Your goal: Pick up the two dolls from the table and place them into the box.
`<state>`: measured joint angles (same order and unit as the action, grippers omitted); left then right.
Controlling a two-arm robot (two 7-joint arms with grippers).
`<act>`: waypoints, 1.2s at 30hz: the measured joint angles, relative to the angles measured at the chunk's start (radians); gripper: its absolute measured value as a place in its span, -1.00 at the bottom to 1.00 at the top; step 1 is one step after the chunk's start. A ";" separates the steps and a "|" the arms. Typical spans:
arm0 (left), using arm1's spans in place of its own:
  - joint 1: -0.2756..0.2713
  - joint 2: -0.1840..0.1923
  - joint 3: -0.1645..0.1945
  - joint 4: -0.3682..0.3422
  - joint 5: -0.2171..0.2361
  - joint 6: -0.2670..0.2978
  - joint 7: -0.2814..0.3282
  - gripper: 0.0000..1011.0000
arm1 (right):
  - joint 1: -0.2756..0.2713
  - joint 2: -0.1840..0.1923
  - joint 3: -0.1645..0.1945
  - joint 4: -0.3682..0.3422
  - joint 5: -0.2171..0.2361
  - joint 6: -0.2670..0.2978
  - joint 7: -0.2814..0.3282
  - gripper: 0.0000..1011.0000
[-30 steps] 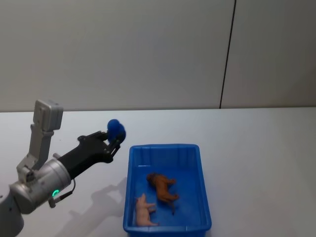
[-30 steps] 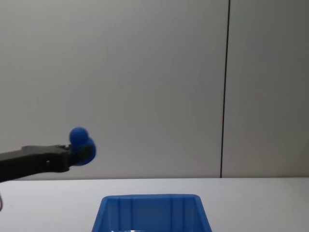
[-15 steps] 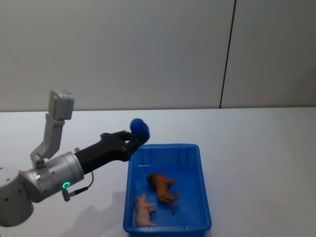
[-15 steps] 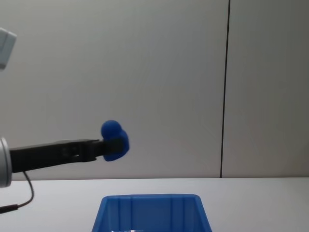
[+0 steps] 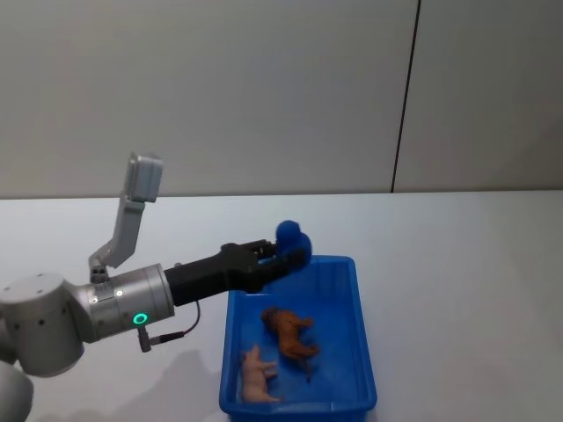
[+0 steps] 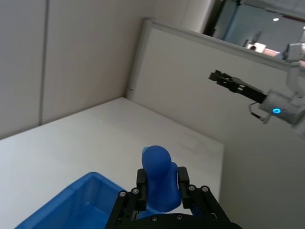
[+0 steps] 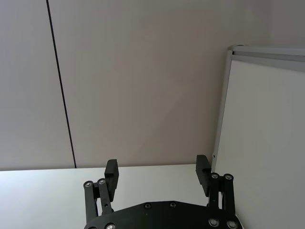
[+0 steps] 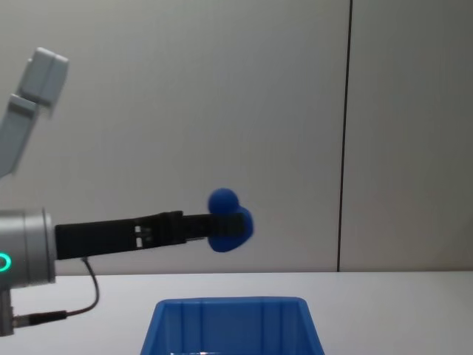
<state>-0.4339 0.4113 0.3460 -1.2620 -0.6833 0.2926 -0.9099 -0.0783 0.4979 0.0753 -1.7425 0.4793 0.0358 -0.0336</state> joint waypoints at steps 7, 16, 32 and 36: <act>-0.061 -0.034 0.022 0.086 0.004 0.045 -0.115 0.16 | 0.000 0.000 0.000 0.000 0.000 0.000 0.000 0.98; -0.097 -0.048 0.033 0.134 0.015 0.070 -0.189 0.70 | 0.000 0.000 0.000 0.000 0.000 0.000 0.000 0.98; -0.048 -0.007 0.017 0.048 -0.015 0.025 -0.059 0.98 | 0.000 0.000 0.000 0.000 0.000 0.000 0.000 0.98; -0.028 0.006 0.011 0.015 -0.024 0.000 -0.010 0.98 | 0.000 0.000 0.000 0.000 0.000 0.000 0.000 0.98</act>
<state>-0.4618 0.4172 0.3572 -1.2466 -0.7070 0.2930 -0.9197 -0.0783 0.4980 0.0753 -1.7425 0.4792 0.0358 -0.0335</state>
